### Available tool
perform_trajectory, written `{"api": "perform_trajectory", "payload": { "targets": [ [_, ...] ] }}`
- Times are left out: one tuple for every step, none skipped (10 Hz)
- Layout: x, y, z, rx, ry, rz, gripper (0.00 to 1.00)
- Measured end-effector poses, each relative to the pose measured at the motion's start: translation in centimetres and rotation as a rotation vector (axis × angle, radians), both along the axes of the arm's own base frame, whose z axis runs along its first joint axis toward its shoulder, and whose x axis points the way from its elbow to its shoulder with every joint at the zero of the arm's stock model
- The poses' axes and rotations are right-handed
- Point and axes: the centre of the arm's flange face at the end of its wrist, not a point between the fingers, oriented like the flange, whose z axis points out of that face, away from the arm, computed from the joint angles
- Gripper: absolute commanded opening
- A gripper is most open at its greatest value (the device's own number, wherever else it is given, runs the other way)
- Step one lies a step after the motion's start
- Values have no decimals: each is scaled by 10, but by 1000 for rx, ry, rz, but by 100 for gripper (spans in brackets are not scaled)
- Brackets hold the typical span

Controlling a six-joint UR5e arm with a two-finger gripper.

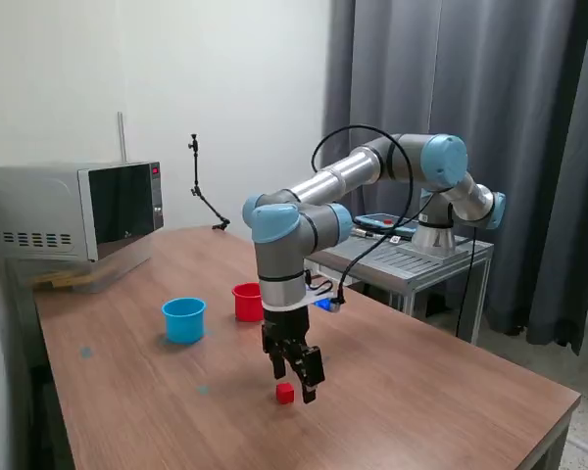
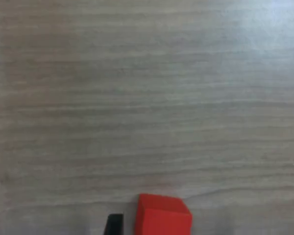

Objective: Place red objects in the red bin, and blue objects in the blue bin.

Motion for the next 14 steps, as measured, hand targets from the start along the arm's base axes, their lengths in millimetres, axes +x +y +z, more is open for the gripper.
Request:
{"api": "perform_trajectory", "payload": {
  "targets": [
    [0,-1,-1,2,5,0,100],
    [1,-3,-3,4,6,0,100],
    [1,-5,-4,7,5,0,100],
    [2,-8,-6,16,10,-7,100],
    [2,-10,-6,30,22,-20,100],
    [2,-11,-7,41,32,-31,100],
    [1,-11,-7,49,39,-38,100],
    [1,-10,-8,60,42,-45,100],
    [2,-10,-9,69,42,-52,100],
    [2,-9,-10,77,40,-58,100],
    [3,-8,-13,86,37,-62,100],
    [4,-7,-15,92,33,-64,100],
    [5,-7,-16,96,29,-68,100],
    [6,-7,-18,98,25,-75,100]
  ]
}}
